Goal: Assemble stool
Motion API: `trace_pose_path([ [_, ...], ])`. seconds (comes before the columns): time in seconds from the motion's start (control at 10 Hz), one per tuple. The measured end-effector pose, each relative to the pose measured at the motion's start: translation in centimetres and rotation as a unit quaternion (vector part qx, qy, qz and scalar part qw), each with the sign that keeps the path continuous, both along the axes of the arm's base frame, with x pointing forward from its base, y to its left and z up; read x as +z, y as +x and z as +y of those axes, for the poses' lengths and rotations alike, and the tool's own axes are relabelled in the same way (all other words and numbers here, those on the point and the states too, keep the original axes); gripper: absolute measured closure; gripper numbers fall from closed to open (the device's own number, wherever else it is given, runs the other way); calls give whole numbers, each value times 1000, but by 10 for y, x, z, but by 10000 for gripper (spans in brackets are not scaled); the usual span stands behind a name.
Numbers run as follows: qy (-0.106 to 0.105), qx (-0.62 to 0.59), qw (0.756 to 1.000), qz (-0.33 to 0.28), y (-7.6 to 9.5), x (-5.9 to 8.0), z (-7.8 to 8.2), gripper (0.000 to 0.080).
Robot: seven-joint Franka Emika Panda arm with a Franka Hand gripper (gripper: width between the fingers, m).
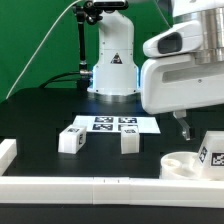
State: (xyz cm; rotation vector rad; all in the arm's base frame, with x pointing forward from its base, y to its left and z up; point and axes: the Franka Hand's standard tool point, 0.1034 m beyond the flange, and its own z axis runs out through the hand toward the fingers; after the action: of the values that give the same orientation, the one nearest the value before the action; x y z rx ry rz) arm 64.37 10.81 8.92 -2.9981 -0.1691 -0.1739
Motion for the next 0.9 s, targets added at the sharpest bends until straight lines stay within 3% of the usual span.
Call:
trace_pose_path([
  [0.3, -38, 173, 984, -17, -4, -1, 9, 151],
  [0.6, -47, 241, 969, -25, -3, -2, 4, 151],
  [0.7, -59, 294, 953, -33, -3, -3, 3, 151],
  [0.9, -88, 428, 898, -43, -2, -10, 0, 151],
])
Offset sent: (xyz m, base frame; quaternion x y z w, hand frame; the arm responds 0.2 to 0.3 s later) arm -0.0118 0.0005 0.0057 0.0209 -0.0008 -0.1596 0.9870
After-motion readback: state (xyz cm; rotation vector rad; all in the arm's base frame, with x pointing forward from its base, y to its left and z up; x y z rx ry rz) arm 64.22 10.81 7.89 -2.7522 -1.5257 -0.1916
